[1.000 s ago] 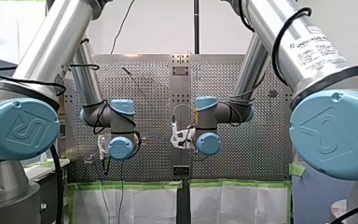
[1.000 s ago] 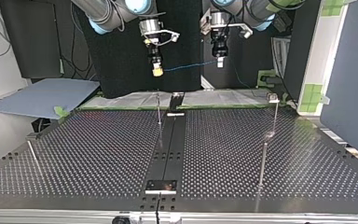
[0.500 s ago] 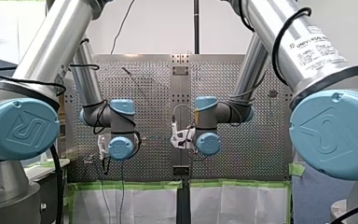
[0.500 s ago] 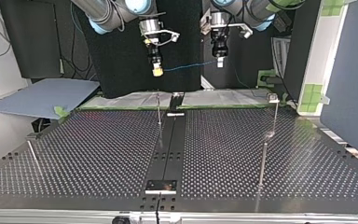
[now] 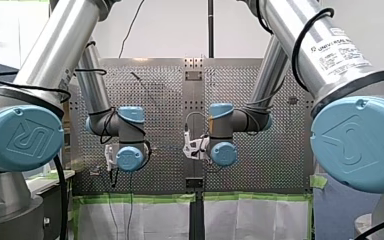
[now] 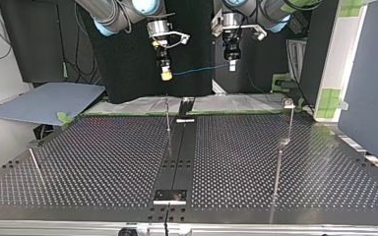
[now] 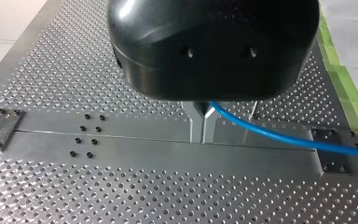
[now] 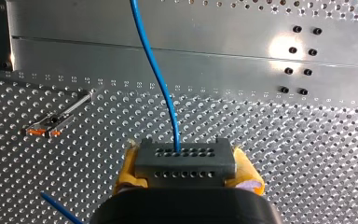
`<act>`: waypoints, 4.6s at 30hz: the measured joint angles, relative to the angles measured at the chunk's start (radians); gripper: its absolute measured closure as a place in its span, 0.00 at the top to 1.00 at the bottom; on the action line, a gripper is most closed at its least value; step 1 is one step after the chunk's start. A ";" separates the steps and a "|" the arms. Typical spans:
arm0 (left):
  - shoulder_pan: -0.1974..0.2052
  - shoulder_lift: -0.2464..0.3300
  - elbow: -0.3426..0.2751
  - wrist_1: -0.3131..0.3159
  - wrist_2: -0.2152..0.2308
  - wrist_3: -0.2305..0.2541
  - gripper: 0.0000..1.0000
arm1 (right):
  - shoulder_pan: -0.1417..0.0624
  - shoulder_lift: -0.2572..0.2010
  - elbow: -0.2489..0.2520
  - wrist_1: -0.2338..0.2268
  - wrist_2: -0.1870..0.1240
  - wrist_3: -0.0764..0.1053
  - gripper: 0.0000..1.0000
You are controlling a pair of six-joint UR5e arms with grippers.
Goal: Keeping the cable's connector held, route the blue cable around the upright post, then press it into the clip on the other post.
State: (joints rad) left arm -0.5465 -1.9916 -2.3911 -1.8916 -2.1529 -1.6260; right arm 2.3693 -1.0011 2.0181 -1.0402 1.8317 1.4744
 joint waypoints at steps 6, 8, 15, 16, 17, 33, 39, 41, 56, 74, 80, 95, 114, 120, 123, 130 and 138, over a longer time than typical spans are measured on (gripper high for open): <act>0.000 0.000 0.000 0.000 0.000 0.000 0.00 | 0.000 0.000 0.000 0.000 0.000 0.000 0.00; 0.000 0.000 0.000 0.000 0.000 0.000 0.00 | 0.000 0.000 0.000 0.000 0.000 0.000 0.00; 0.000 0.000 0.000 0.000 0.000 0.000 0.00 | 0.000 0.000 0.000 0.000 0.000 0.000 0.00; 0.000 0.000 0.000 0.000 0.000 0.000 0.00 | 0.000 0.000 0.000 0.000 0.000 0.000 0.00; 0.000 0.000 0.000 0.000 0.000 0.000 0.00 | 0.000 0.000 0.000 0.000 0.000 0.000 0.00; 0.000 0.000 0.000 0.000 0.000 0.000 0.00 | 0.000 0.000 0.000 0.000 0.000 0.000 0.00; 0.000 0.000 0.000 0.000 0.000 0.000 0.00 | 0.000 0.000 0.000 0.000 0.000 0.000 0.00; 0.000 0.000 0.000 0.000 0.000 0.000 0.00 | 0.000 0.000 0.000 0.000 0.000 0.000 0.00; 0.000 0.001 0.000 0.000 0.000 0.001 0.00 | 0.001 0.001 0.000 0.000 0.001 0.000 0.00; 0.006 -0.030 -0.002 -0.003 -0.014 0.005 0.00 | 0.032 0.133 0.003 0.056 0.011 -0.002 0.00; 0.006 -0.031 -0.002 -0.003 -0.014 0.005 0.00 | 0.032 0.143 0.003 0.057 0.011 -0.002 0.00; 0.006 -0.031 -0.002 -0.003 -0.014 0.005 0.00 | -0.018 0.040 -0.008 0.177 0.017 -0.015 0.00; 0.013 0.023 0.000 -0.057 -0.046 -0.049 0.00 | -0.010 -0.006 -0.011 0.217 -0.005 -0.001 0.00; 0.050 0.073 0.002 -0.106 -0.018 -0.098 0.00 | -0.016 -0.051 -0.049 0.251 -0.047 0.034 0.00; 0.076 0.099 0.016 -0.133 0.005 -0.113 0.00 | -0.020 -0.078 -0.076 0.278 -0.075 0.045 0.00; 0.136 0.161 0.062 -0.194 0.055 -0.120 0.00 | -0.029 -0.136 -0.133 0.336 -0.132 0.065 0.00; 0.205 0.230 0.129 -0.264 0.026 -0.141 0.00 | -0.043 -0.215 -0.212 0.414 -0.185 0.105 0.00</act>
State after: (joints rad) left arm -0.3420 -1.7613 -2.2618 -2.1555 -2.1270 -1.7670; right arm 2.3259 -1.2159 1.8059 -0.6257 1.6468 1.5794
